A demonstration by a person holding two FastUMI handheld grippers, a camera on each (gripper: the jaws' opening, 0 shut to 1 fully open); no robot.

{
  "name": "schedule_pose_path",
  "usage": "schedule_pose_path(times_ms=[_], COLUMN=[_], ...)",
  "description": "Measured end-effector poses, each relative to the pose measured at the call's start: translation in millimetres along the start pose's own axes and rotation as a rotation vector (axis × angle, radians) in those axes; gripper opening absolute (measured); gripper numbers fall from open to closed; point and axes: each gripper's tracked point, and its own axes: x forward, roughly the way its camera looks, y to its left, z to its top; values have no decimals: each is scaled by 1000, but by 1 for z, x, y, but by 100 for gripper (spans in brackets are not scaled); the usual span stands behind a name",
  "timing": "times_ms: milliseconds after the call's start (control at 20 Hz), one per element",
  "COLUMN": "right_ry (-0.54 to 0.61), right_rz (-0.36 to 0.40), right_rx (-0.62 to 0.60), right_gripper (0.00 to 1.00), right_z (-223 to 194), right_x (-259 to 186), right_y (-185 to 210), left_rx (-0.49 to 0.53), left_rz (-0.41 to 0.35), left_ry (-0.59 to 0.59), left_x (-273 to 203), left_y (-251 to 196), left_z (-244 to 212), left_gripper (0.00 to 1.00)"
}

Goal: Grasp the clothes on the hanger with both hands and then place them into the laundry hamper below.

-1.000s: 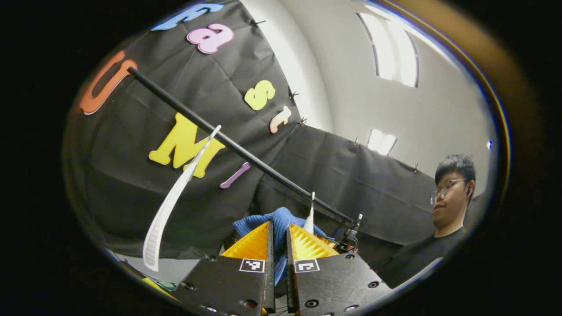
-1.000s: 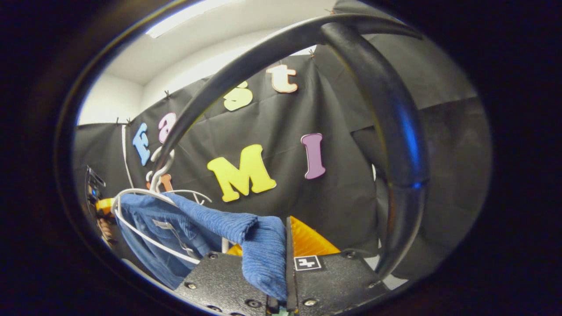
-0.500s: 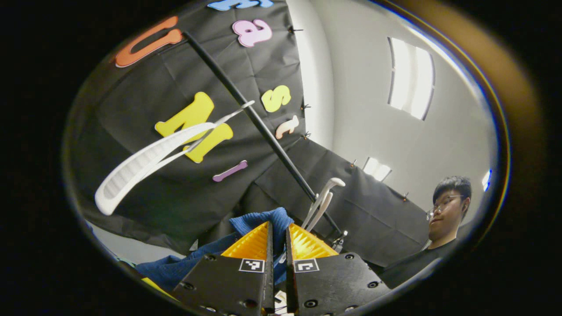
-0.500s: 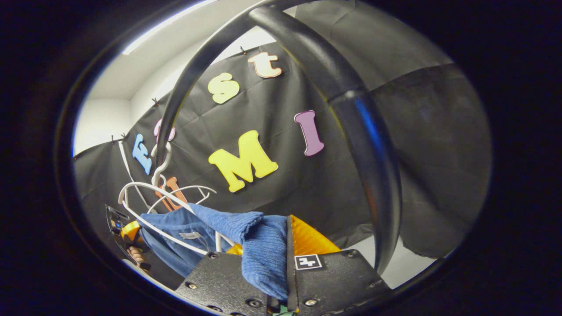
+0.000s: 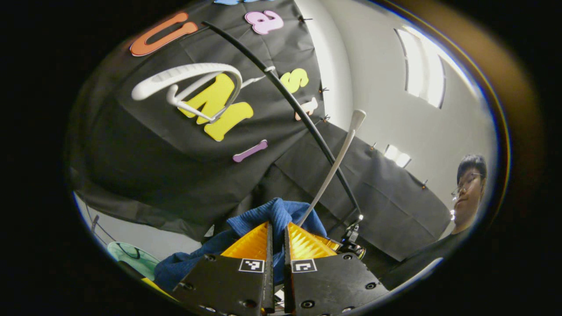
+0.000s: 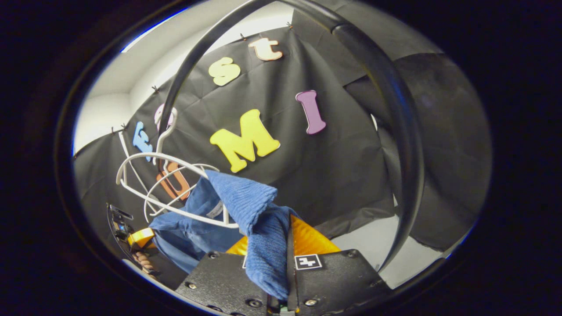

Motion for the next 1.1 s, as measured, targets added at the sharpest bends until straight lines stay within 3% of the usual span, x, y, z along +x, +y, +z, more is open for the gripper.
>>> schedule_pose_path(times_ms=[500,550,600,1100], right_ry=[96,114,124,206], right_rz=[-87,-92,-96,-69], right_rx=[-2,-6,-8,-33], right_gripper=[9,9,9,9], right_z=[-59,-67,-72,-130], right_x=[17,17,15,28], right_y=[-23,-24,-26,-4], left_rx=[84,101,114,234], left_rz=[152,170,183,414], left_ry=[119,138,158,235], left_x=[-2,-1,2,-4], left_y=[15,16,18,58], left_z=[-57,-62,-69,-102], left_gripper=[8,14,8,8])
